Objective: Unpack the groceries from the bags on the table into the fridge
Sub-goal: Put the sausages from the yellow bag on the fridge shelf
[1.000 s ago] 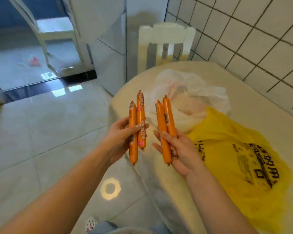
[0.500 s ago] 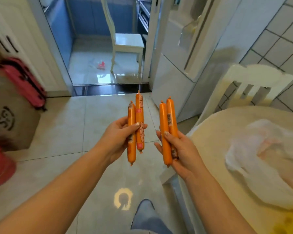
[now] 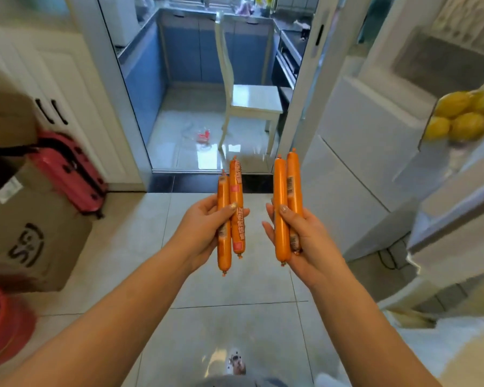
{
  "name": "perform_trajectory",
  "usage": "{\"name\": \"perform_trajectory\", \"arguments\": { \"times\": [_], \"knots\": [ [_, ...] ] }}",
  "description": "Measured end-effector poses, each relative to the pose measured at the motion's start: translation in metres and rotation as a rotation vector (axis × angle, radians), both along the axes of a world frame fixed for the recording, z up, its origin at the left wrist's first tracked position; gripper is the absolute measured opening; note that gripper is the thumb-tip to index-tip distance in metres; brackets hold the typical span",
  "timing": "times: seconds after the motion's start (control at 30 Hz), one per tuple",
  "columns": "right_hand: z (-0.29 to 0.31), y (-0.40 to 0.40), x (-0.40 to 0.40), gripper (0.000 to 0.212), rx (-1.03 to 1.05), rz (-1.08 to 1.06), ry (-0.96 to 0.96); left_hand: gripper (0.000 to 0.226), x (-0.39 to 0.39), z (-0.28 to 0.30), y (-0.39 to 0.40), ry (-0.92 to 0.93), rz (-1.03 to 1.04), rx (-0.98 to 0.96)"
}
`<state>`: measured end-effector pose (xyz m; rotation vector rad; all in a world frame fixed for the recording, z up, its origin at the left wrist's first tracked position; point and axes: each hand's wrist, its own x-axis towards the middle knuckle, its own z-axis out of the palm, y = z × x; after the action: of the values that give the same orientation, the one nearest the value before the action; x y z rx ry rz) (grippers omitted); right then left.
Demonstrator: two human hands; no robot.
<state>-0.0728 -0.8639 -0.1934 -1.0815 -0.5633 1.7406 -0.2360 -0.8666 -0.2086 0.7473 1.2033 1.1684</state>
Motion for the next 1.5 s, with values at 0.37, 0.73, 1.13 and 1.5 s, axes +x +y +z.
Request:
{"name": "perform_trajectory", "arguments": {
  "times": [0.37, 0.73, 1.13, 1.5],
  "knots": [
    [0.007, 0.215, -0.006, 0.024, 0.037, -0.169, -0.132, 0.033, 0.0, 0.0, 0.249, -0.089, -0.15, 0.024],
    [0.046, 0.396, 0.033, 0.032, 0.11, -0.672, -0.03, 0.024, 0.059, 0.047, 0.511, -0.081, -0.659, 0.099],
    [0.082, 0.524, 0.183, 0.026, 0.214, -0.997, -0.203, 0.027, 0.241, 0.078, 0.677, -0.128, -0.914, 0.213],
    [0.11, 0.601, 0.325, 0.03, 0.292, -1.175, -0.381, 0.025, 0.401, 0.116, 0.763, -0.112, -1.075, 0.344]
  ]
}}
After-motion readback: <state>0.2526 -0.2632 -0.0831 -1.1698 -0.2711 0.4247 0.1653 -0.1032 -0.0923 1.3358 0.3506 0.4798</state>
